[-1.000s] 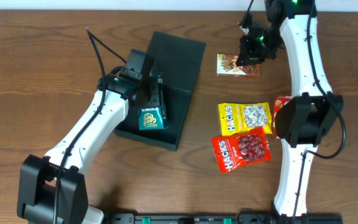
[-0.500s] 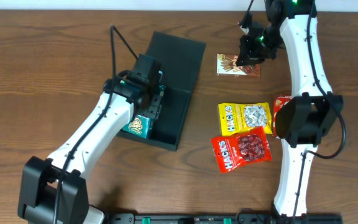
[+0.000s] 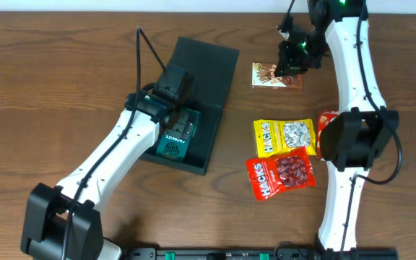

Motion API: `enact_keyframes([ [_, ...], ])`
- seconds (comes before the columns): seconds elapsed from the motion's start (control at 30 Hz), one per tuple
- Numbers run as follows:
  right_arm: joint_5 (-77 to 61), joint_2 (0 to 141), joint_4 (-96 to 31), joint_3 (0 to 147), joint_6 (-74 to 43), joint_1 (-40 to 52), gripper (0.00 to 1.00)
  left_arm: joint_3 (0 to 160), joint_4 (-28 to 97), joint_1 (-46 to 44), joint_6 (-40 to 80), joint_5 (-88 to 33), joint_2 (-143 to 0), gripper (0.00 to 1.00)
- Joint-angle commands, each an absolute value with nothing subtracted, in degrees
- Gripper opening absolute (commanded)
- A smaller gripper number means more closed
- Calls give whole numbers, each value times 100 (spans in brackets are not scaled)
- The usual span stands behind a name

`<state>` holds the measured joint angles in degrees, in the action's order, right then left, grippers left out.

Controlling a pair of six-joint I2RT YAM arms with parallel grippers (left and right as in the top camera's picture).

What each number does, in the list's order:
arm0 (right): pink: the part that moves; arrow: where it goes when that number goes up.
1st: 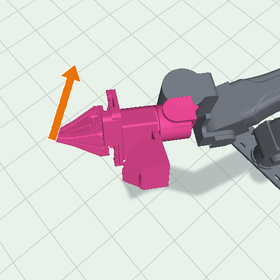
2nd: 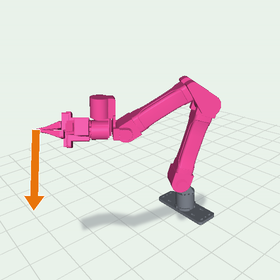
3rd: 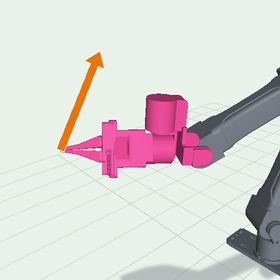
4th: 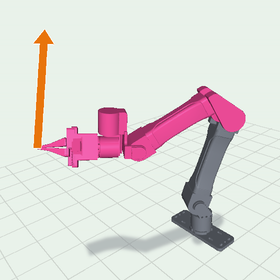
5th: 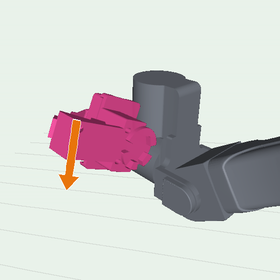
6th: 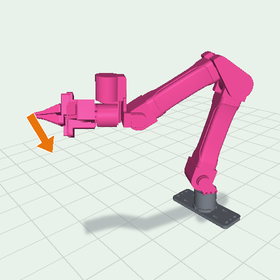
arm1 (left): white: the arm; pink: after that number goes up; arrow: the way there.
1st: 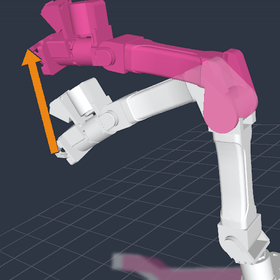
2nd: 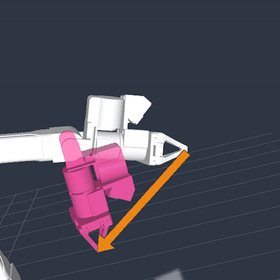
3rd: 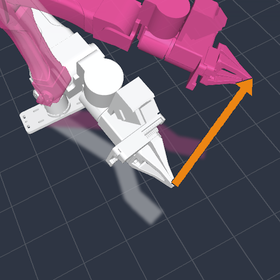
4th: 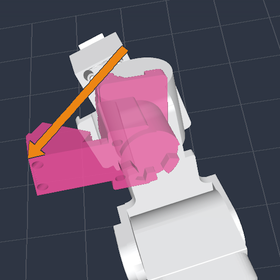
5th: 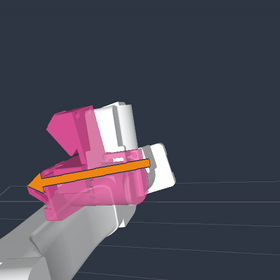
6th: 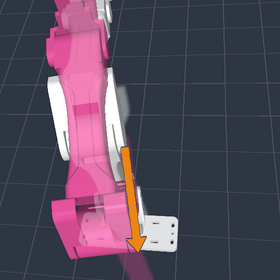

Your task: Pack container

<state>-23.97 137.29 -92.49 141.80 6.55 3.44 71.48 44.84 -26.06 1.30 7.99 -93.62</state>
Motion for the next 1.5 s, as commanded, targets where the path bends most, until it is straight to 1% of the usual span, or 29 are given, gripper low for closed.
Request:
enact_keyframes([
  [0.0, -2425, 13618, -9251, 14123, 738, 362, 2, 7354, 4519, -2381, 644, 1282, -9190, 95],
  [0.1, -2480, 13618, -9227, 13874, 735, 429, 2, 7369, 4519, -1955, 943, 1260, -9166, 95],
  [0.17, -2585, 13618, -9192, 13690, 740, 513, 2, 7371, 4536, -1619, 1039, 1046, -9142, 96],
  [0.27, -2620, 13618, -9174, 13393, 740, 762, 2, 7369, 4696, -1085, 1035, 635, -9137, 100],
  [0.33, -2620, 13618, -9159, 13231, 740, 963, 2, 7360, 4829, -823, 1033, 449, -9137, 100],
  [0.37, -2617, 13618, -9168, 13074, 740, 1153, 1, 7325, 4939, -602, 1033, 370, -9137, 92],
  [0.6, -2663, 13618, -9056, 12178, 740, 1846, 2, 6796, 5120, 200, 1059, -882, -9137, 80],
  [0.63, -2714, 13618, -8997, 12068, 742, 1918, 1, 6615, 5035, 233, 1146, -926, -9137, 76],
  [0.7, -2727, 13618, -8923, 11952, 742, 2036, 1, 6313, 4853, 233, 1251, -980, -9137, 61],
  [0.73, -2729, 13618, -8882, 11922, 740, 2078, 2, 6187, 4744, 222, 1253, -1076, -9137, 47],
  [0.77, -2729, 13618, -8860, 11913, 740, 2110, 2, 6077, 4641, 224, 1293, -1181, -9137, 40],
  [0.87, -2738, 13618, -8805, 11913, 738, 2176, 1, 5835, 4379, 224, 1472, -1354, -9137, 18],
  [0.9, -2759, 13618, -8790, 11913, 738, 2185, 2, 5774, 4313, 224, 1522, -1367, -9137, 14],
  [0.93, -2788, 13618, -8770, 11913, 738, 2189, 2, 5721, 4270, 222, 1557, -1367, -9137, 6],
  [1.2, -2919, 13618, -8401, 11913, 738, 2196, 1, 5448, 3907, 165, 1678, -1925, -9139, 6],
  [1.47, -2919, 13618, -8086, 11913, 740, 2196, 2, 5448, 3850, -242, 1745, -1953, -9139, 6],
])
